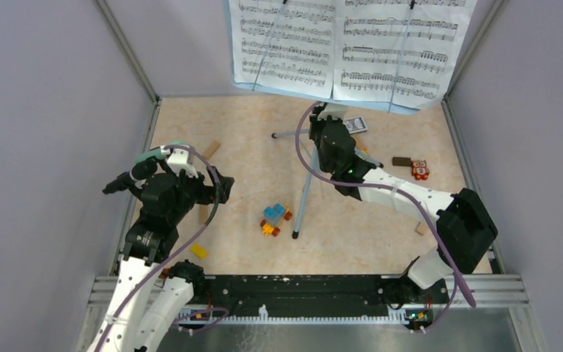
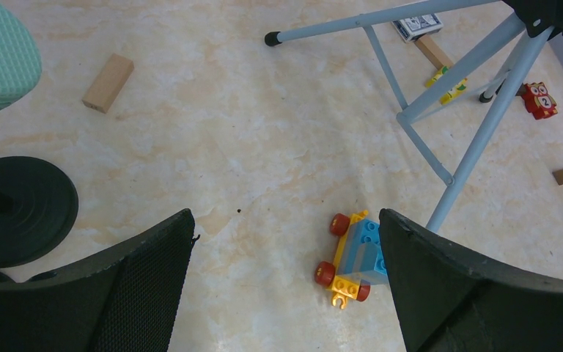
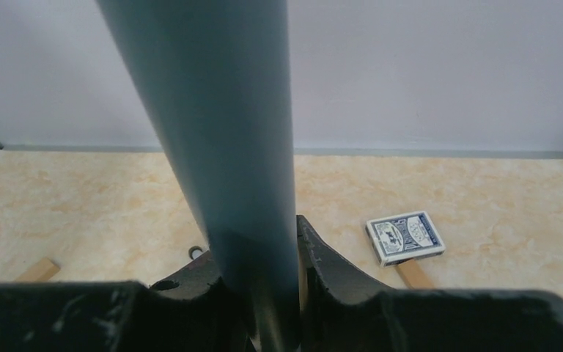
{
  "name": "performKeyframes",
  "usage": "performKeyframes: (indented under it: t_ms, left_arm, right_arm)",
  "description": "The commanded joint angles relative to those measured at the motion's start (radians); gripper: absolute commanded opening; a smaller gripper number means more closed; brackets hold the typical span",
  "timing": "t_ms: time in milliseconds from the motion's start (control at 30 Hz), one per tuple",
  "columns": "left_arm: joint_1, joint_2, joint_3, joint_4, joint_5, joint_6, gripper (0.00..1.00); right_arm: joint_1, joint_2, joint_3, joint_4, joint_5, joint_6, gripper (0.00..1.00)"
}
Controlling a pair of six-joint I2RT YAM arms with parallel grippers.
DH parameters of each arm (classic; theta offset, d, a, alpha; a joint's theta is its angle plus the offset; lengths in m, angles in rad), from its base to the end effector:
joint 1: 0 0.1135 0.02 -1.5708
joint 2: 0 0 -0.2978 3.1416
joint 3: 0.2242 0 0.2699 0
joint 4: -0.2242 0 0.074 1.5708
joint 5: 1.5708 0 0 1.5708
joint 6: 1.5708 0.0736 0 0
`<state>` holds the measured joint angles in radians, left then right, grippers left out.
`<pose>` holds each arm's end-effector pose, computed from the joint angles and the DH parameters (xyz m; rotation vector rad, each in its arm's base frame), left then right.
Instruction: Pack up the instrument practice props
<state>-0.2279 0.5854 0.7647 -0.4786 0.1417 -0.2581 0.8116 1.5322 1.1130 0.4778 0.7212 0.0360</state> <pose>0.1538 -0.0464 0.3407 0.0705 1.8921 -0.4660 0.3122 0.2584 0.3664 -0.0113 1.5282 0.1310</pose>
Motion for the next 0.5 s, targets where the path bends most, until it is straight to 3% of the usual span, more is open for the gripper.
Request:
performKeyframes:
  t_ms: [0,267,467]
  left_arm:
    - [0.005,0.002,-0.004,0.04,0.001,0.011,0.99]
    - [0.006,0.0,-0.004,0.043,0.007,0.013,0.99]
    - [0.005,-0.007,-0.002,0.042,0.003,0.013,0.99]
  right_arm:
    - [0.045,-0.029,-0.052,0.065,-0.034,0.053,0.26]
    - [0.046,-0.128,-0.189,0.199,-0.162,-0.031,0.52]
    - [0.046,-0.241,-0.263,0.176,-0.219,-0.031,0.57]
